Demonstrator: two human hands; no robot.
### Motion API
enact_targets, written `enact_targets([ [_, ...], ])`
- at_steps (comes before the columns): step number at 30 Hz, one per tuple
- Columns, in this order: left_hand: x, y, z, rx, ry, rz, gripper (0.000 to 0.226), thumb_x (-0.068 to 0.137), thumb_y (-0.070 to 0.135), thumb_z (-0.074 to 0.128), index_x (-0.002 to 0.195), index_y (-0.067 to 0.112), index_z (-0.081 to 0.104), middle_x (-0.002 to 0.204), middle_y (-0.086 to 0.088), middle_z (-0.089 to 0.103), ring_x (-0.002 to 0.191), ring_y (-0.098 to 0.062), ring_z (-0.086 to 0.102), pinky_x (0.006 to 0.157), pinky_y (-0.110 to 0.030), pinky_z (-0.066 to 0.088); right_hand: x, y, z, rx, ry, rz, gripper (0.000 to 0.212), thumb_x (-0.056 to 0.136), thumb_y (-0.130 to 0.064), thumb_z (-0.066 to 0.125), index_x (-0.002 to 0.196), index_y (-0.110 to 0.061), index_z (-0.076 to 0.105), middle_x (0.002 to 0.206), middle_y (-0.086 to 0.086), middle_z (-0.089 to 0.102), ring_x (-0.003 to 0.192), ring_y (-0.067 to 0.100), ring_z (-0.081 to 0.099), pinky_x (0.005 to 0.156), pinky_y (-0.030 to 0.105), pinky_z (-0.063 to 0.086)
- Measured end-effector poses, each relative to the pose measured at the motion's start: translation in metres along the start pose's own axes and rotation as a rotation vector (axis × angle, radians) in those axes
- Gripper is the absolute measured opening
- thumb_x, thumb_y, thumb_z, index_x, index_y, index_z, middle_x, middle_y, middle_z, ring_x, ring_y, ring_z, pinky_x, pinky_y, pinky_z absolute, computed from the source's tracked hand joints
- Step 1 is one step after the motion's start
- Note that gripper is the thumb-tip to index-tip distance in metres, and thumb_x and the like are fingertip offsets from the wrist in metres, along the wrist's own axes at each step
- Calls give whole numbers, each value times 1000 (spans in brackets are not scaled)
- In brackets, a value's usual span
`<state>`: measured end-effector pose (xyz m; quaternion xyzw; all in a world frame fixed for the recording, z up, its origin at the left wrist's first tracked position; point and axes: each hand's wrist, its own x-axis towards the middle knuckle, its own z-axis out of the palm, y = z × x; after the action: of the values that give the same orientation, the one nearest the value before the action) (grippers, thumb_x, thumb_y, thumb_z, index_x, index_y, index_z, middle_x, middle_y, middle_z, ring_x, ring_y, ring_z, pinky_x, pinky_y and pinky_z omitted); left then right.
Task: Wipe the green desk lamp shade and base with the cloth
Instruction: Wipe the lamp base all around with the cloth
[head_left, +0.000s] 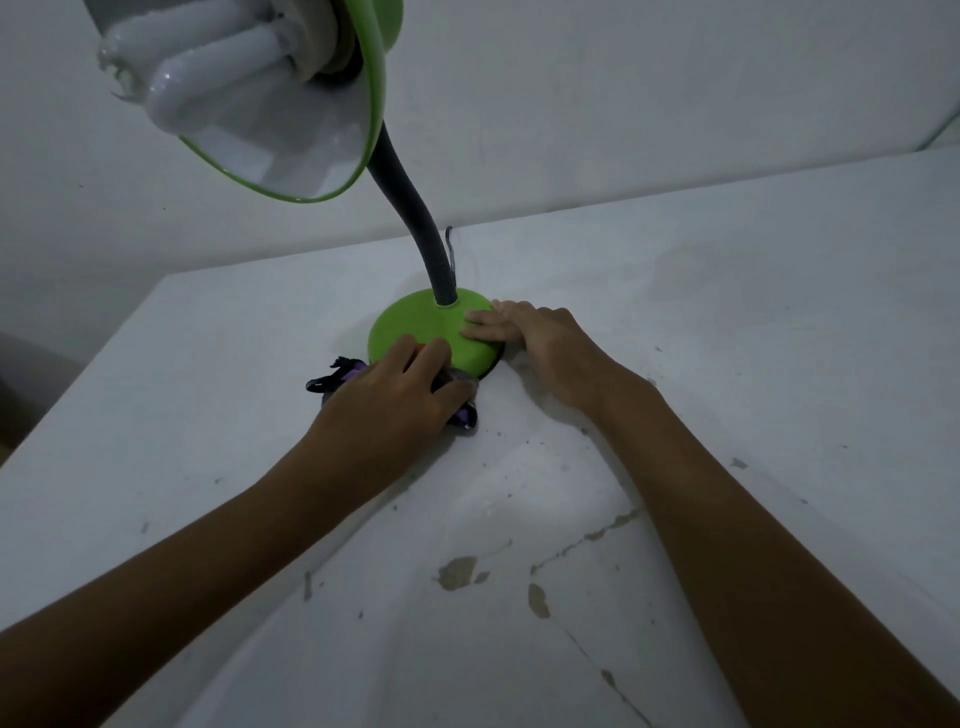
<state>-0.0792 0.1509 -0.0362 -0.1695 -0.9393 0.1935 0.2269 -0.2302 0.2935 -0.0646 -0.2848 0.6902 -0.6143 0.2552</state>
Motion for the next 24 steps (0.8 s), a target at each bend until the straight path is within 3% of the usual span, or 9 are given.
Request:
enact_targets([
  [1, -2, -2, 0, -8, -14, -3, 36, 72, -1, 75, 106, 9, 71, 98, -17, 63, 78, -33, 57, 51, -39, 53, -2, 0, 0, -17, 14, 5, 47, 93, -44, 30, 108, -27, 71, 114, -19, 70, 124, 2, 51, 99, 12, 29],
  [3, -7, -5, -1, -23, -42, -3, 41, 70, -1, 78, 109, 10, 70, 101, -18, 62, 80, -34, 57, 52, -41, 54, -3, 0, 1, -2, 20, 37, 52, 95, -40, 27, 118, -17, 68, 125, -9, 68, 132, 6, 46, 100, 12, 28],
  [5, -11, -8, -2, -40, -57, -3, 44, 69, -1, 80, 111, 11, 70, 103, -20, 62, 81, -35, 58, 52, -42, 55, -4, -1, 1, -43, 26, -34, 57, 96, -39, 26, 123, -9, 65, 130, -2, 65, 128, 4, 45, 105, 14, 27],
  [8, -18, -13, -5, -49, -59, -18, 45, 66, 0, 84, 108, 11, 73, 106, -20, 64, 81, -36, 60, 51, -41, 55, -6, -7, 2, 69, 26, 8, 39, 105, -24, 34, 120, -4, 64, 127, 8, 66, 113, 12, 59, 108, 25, 38],
  [10, -22, -14, -6, -58, -57, -35, 45, 65, -1, 84, 107, 11, 72, 107, -21, 64, 81, -36, 59, 51, -41, 55, -3, -5, 0, 43, 35, 7, 38, 106, -19, 32, 125, -2, 61, 132, 13, 63, 122, 19, 58, 111, 28, 37],
  [16, -1, 7, -12, -93, 39, -23, 33, 73, 3, 75, 105, 10, 70, 103, -18, 64, 81, -33, 59, 56, -42, 55, -10, -1, 1, -76, 15, -84, 53, 94, -39, 26, 115, -19, 70, 119, -18, 66, 136, 12, 44, 119, 30, 21],
  [19, 27, 24, -9, -12, 44, -18, 17, 76, 12, 69, 92, 9, 74, 105, -17, 67, 83, -32, 63, 59, -40, 55, -12, -4, 2, 149, 60, -7, 43, 88, -45, 42, 100, -25, 78, 110, -7, 75, 120, 12, 60, 115, 38, 35],
  [21, 37, 26, -3, 56, 17, -19, 18, 82, 10, 57, 84, 8, 74, 106, -20, 68, 83, -33, 64, 57, -38, 54, -12, -6, 2, 97, 77, -9, 41, 88, -44, 45, 99, -24, 78, 108, -1, 76, 112, 13, 65, 108, 35, 43],
  [24, 34, 21, 4, 90, -51, -49, 7, 77, 5, 69, 84, 7, 72, 105, -24, 66, 78, -36, 62, 56, -39, 52, -14, -7, 0, 57, 84, -12, 38, 101, -31, 37, 101, -24, 75, 97, -10, 76, 108, 6, 64, 103, 26, 42],
])
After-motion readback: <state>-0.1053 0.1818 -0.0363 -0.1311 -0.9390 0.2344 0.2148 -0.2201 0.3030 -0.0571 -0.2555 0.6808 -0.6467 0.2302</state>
